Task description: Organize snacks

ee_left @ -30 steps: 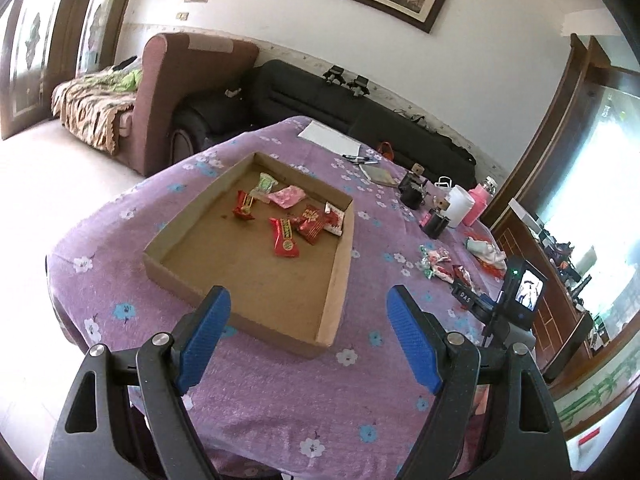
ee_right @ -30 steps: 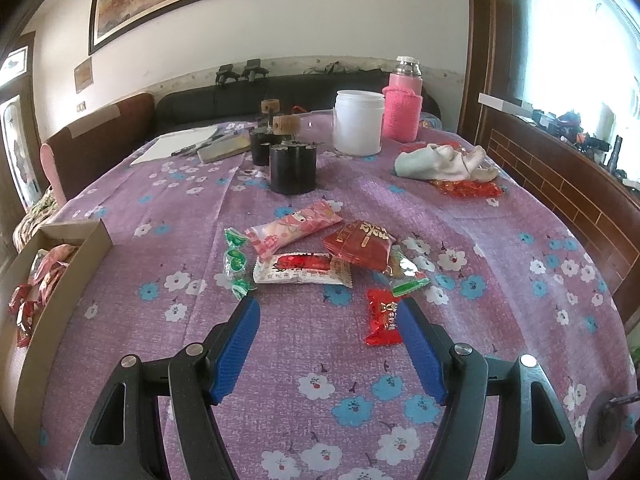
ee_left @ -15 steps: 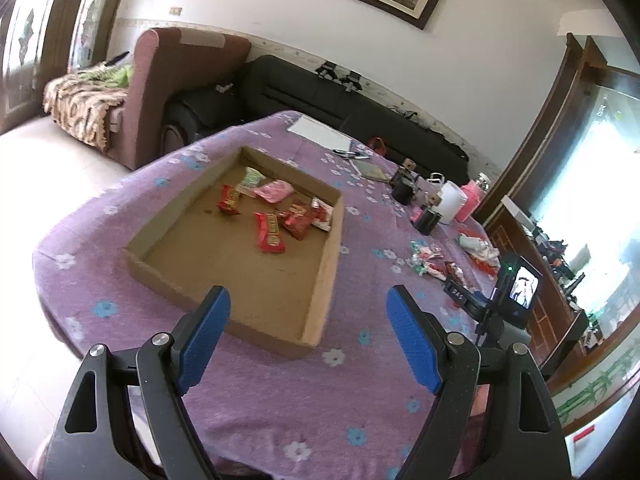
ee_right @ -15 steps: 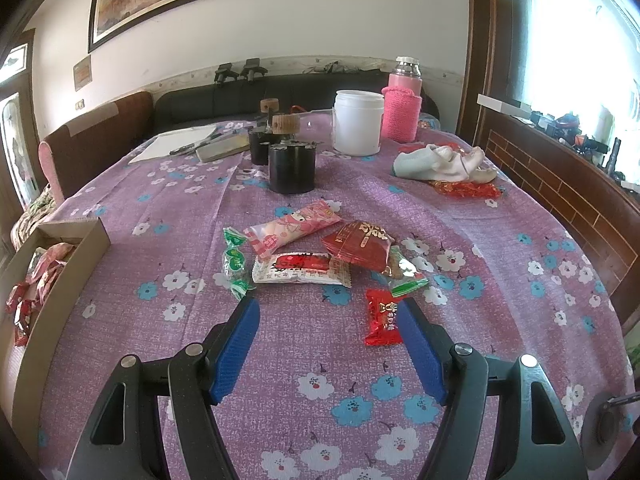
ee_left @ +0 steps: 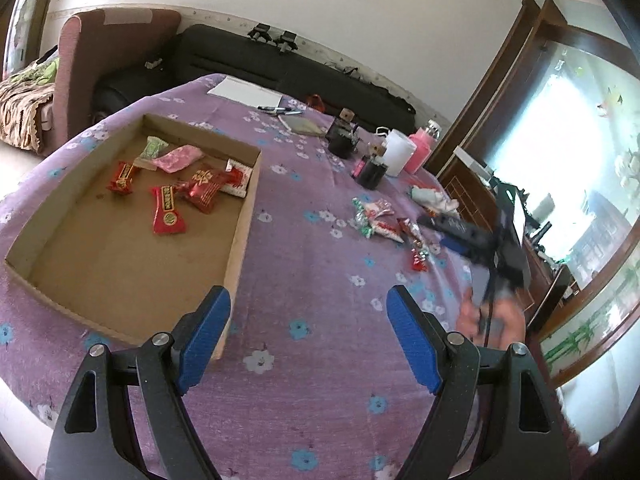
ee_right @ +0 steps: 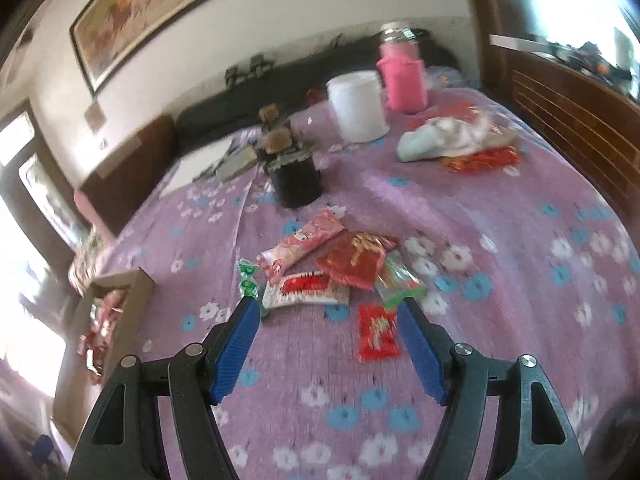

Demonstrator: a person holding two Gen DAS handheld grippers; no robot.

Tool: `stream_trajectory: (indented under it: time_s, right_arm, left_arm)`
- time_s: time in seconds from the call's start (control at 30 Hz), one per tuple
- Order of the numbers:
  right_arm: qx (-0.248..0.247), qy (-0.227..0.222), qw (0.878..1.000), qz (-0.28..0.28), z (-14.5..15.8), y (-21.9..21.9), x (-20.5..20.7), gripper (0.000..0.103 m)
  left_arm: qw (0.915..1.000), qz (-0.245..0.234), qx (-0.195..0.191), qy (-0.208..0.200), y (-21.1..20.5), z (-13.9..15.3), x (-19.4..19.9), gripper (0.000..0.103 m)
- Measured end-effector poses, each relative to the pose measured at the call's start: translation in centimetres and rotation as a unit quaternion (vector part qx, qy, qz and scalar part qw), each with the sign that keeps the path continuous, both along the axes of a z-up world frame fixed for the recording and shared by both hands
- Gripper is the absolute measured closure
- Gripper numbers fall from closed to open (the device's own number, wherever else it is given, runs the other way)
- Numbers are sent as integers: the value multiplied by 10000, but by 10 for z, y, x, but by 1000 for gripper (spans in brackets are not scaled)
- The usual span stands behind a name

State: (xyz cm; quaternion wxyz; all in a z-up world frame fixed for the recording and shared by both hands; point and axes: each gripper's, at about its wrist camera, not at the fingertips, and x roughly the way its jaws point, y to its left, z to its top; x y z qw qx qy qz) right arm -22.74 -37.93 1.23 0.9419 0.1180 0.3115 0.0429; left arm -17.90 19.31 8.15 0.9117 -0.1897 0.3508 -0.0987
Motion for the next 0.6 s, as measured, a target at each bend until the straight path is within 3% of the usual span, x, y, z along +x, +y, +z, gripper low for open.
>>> stream_trajectory:
  time_s: [0.13, 0.23, 0.33, 0.4, 0.43, 0.53, 0.6]
  right_arm:
    - [-403, 184, 9982, 407, 2, 34, 47, 31]
    - [-485, 463, 9952, 711, -5, 61, 75, 38]
    - [-759, 859, 9896, 865, -26, 89, 95, 55]
    - [-953, 920, 9882, 774, -36, 98, 93, 77]
    - [-1001, 893, 9881, 746, -36, 101, 89, 81]
    - [-276, 1184, 9853, 1196, -39, 101, 70, 82]
    - [333, 1412, 9749, 1688, -42, 102, 54, 78]
  left_arm:
    - [10000, 83, 27, 32, 11, -6, 2, 22]
    - [9998, 175, 27, 48, 20, -7, 5, 22]
    - [9996, 276, -35, 106, 28, -11, 8, 22]
    - [9994, 288, -80, 183, 30, -15, 12, 22]
    - [9993, 274, -108, 224, 30, -18, 13, 22]
    - [9993, 205, -149, 287, 26, -22, 15, 22]
    - [9994, 149, -150, 288, 23, -21, 15, 22]
